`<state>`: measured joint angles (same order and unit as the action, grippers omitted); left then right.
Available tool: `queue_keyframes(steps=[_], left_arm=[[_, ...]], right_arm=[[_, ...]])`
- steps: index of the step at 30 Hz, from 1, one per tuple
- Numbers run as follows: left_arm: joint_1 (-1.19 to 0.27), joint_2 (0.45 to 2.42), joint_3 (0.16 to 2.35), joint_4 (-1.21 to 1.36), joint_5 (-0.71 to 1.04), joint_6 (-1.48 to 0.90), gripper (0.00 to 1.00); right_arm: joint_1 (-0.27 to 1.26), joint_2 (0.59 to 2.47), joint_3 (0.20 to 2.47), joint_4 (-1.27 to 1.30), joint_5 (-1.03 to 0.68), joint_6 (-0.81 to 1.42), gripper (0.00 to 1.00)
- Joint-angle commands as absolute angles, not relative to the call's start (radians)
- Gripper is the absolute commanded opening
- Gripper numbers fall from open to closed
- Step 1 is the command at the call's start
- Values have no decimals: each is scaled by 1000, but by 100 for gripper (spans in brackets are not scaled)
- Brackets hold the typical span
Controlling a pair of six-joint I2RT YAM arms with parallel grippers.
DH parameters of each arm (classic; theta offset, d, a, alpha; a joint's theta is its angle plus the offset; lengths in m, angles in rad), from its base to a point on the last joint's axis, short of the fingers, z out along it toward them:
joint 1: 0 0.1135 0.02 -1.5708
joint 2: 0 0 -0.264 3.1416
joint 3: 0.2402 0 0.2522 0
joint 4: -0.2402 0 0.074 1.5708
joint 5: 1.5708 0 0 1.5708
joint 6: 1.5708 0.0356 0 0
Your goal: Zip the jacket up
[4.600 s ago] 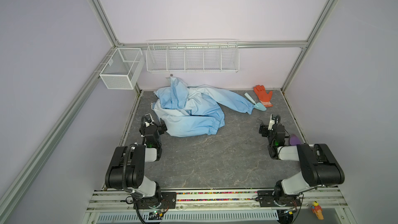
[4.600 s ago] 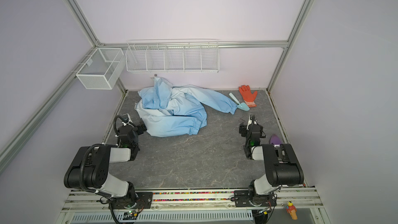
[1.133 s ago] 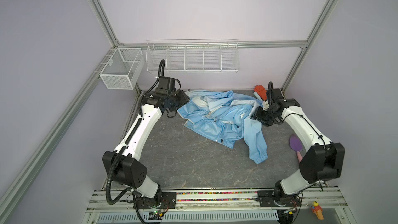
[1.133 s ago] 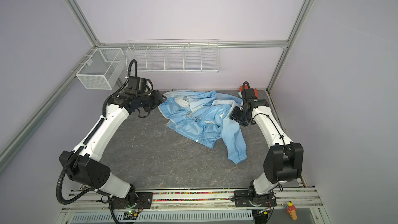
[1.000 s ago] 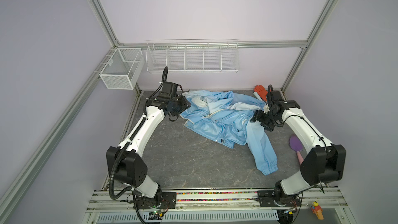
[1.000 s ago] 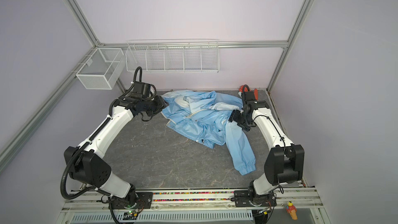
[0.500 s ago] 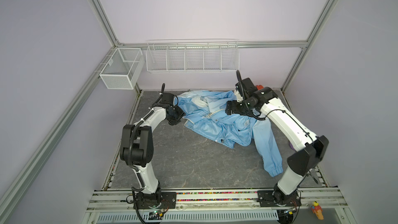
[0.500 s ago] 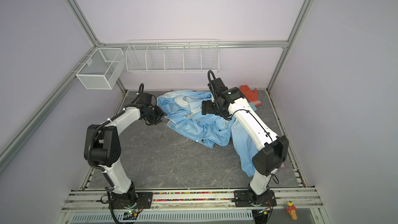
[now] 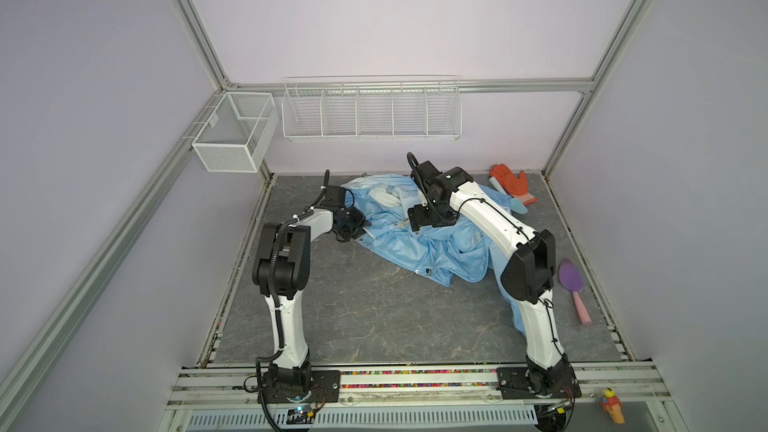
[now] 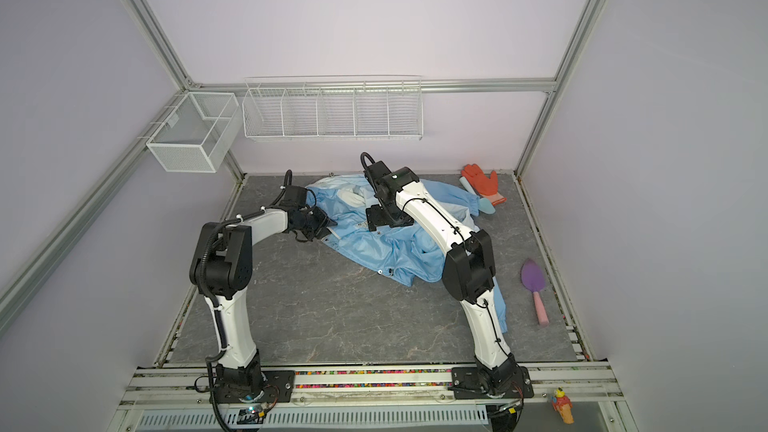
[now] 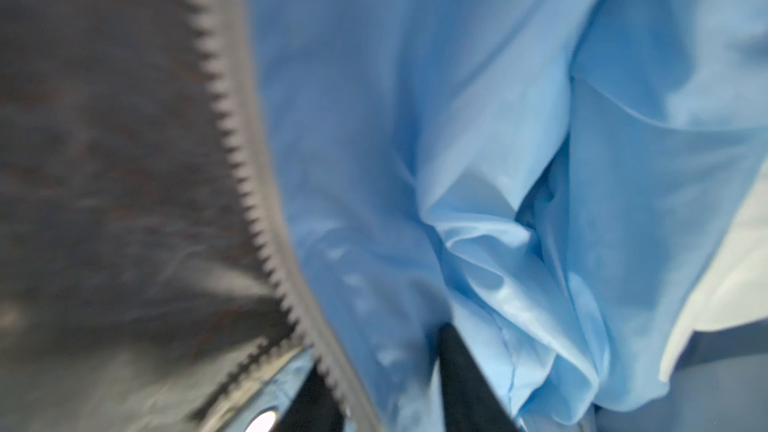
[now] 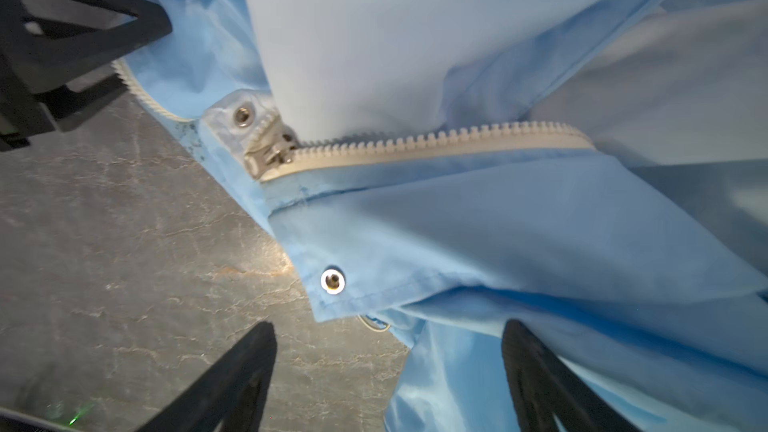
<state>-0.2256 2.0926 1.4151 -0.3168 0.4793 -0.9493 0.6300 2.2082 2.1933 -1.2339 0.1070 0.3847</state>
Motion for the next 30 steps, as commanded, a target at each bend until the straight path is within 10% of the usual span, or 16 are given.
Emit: queue_keyframes(steps=[1, 7, 11, 27, 30], left_arm=[[-235, 2098, 1490, -302, 516, -921, 3], [-230, 1977, 1629, -539, 448, -794, 0], [-208, 1910, 1781, -752, 394, -705, 0], [-198, 1913, 2236, -1251, 236, -517, 0], [-198, 1927, 2151, -1230, 183, -522, 21]], right_arm=[[629, 2271, 2257, -1280, 157, 359, 97], [600, 2281, 2326, -1280, 148, 370, 32], [584, 2221, 2326, -1265, 107, 370, 10], [583, 1907, 2013, -1121, -149, 260, 7], [592, 1838, 1847, -1072, -181, 241, 7]])
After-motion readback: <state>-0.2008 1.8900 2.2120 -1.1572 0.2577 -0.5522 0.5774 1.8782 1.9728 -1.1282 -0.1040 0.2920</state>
